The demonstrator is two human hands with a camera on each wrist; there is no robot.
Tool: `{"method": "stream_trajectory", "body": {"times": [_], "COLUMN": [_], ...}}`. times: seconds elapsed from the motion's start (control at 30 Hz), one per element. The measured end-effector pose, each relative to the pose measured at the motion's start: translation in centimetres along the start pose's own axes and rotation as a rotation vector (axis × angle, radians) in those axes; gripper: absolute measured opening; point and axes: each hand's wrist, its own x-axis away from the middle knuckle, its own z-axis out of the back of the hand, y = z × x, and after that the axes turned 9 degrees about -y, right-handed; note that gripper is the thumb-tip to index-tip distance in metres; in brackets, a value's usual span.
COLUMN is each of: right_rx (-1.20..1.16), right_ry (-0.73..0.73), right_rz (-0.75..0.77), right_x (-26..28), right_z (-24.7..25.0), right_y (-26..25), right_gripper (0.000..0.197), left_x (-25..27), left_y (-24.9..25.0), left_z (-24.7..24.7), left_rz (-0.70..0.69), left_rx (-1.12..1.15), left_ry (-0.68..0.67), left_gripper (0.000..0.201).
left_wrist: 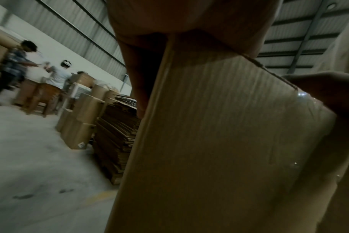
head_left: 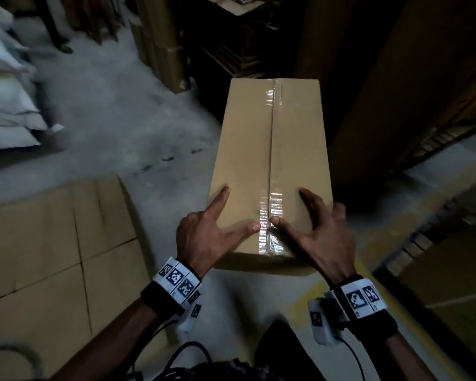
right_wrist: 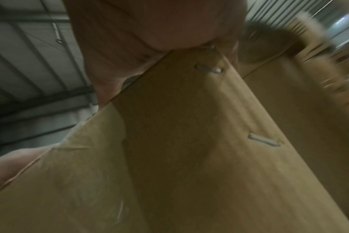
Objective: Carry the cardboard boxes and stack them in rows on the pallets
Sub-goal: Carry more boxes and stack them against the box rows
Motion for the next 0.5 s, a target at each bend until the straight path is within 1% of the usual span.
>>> {"method": "stream_trajectory", "body": {"times": [0.1, 0.23, 0.37, 0.5], "right_rx": [-0.003, -0.017, -0.029, 0.002], "right_ry": [-0.05, -0.138, -0.21, -0.291], "right_rz": [0.062, 0.126, 0.215, 0.318], "right_x": [-8.0, -19.8, -32.0, -41.9], "right_z": [-0.9, -2.2, -2.7, -3.7], "right_y": [-1.5, -3.3, -6.6, -10.7], "right_gripper": [0.092, 0.092, 0.093, 0.097], "left_x": [-6.1, -15.5, -24.7, -31.7], "left_y": [-0.7, -1.3, -1.0, -1.7], "left_z": [1.1, 2.3, 5.2, 8.1], "left_rz": [0.056, 0.151, 0.26, 0.4], "left_rx": [0.077, 0.198, 0.131, 0.132], "left_ry": [0.049, 0.137, 0.197, 0.263], "left_gripper": [0.113, 0.114, 0.108, 0.107]}}
